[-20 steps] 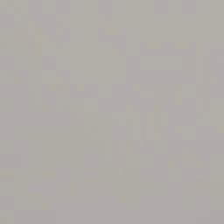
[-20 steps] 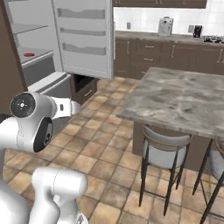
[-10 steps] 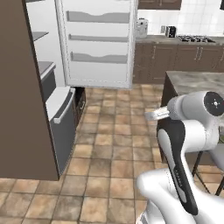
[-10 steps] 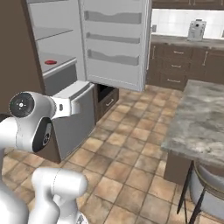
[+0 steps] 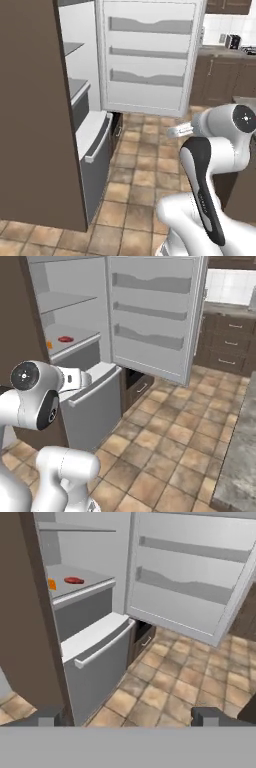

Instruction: Take the cheese, steak, and potato from the fridge and place them on the plate on the dining counter to create an appetizer plate.

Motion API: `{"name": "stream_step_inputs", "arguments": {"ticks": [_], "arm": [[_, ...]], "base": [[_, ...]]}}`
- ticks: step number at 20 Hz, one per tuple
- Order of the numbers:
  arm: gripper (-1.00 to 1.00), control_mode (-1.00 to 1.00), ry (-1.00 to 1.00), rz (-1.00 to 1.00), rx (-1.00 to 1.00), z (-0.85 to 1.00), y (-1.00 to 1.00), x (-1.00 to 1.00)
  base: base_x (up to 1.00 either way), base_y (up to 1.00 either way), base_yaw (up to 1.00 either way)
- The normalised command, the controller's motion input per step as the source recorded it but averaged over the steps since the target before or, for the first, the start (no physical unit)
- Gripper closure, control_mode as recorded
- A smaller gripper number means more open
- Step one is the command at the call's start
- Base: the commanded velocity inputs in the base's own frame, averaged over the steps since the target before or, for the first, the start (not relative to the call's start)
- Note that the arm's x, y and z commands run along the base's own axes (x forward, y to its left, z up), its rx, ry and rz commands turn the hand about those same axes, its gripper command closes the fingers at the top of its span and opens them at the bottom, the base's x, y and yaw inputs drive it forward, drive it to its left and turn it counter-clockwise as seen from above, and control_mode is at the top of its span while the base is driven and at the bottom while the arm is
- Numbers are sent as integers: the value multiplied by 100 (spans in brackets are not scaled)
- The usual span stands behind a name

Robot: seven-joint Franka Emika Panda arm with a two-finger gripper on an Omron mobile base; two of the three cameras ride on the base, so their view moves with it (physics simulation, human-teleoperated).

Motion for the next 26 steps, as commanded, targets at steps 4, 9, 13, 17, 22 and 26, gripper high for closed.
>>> {"name": "stream_step_inputs", "arguments": {"ticks": [4,9,13,17,22,26], "arm": [[-100,100,0,0,0,0,0,0],[-100,100,0,0,0,0,0,0],[-100,100,0,0,0,0,0,0],[-100,100,0,0,0,0,0,0],[-100,100,0,0,0,0,0,0],[-100,100,0,0,0,0,0,0]], "base": [[100,0,24],[100,0,25],[100,0,26],[100,0,29],[79,5,31],[48,18,36]]}}
